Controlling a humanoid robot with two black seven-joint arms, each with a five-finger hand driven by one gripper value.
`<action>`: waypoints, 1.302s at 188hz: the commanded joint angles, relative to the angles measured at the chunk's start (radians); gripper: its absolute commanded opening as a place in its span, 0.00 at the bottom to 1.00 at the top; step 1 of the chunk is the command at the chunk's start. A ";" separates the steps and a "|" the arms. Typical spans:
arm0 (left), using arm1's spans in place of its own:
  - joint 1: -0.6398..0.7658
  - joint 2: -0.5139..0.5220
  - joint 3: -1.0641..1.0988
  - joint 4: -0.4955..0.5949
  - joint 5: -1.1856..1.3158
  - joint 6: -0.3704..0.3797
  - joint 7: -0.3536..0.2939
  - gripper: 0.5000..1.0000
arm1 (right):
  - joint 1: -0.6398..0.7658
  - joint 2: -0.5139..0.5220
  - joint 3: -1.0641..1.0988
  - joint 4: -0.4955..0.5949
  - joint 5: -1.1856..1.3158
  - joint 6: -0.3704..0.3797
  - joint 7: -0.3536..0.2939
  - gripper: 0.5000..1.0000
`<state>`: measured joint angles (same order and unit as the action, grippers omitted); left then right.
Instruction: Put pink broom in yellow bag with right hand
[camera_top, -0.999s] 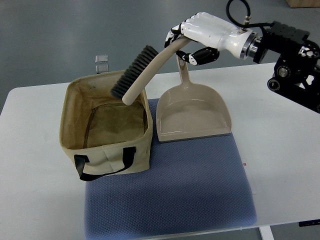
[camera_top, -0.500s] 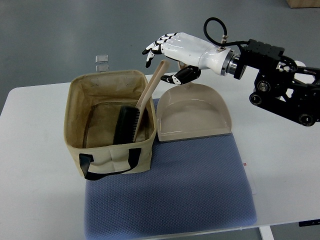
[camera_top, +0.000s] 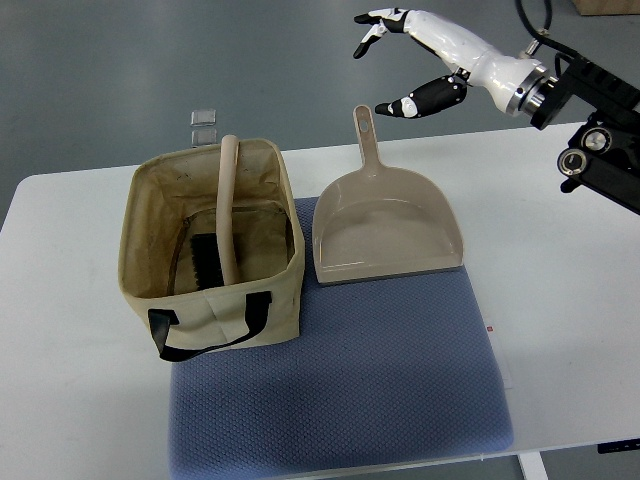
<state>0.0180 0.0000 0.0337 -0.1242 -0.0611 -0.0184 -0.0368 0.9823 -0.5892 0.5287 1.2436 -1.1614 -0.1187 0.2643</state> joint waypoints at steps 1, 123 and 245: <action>0.000 0.000 0.000 0.000 0.000 0.000 0.000 1.00 | -0.088 -0.020 0.106 -0.001 0.166 0.034 -0.039 0.77; 0.000 0.000 0.000 0.000 0.000 0.000 0.000 1.00 | -0.517 0.253 0.662 -0.095 0.717 0.088 -0.117 0.85; -0.001 0.000 0.000 0.000 0.000 0.000 0.000 1.00 | -0.642 0.382 0.723 -0.112 0.709 0.152 -0.105 0.86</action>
<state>0.0181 0.0000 0.0338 -0.1243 -0.0613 -0.0184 -0.0368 0.3431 -0.2088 1.2547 1.1345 -0.4532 0.0340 0.1595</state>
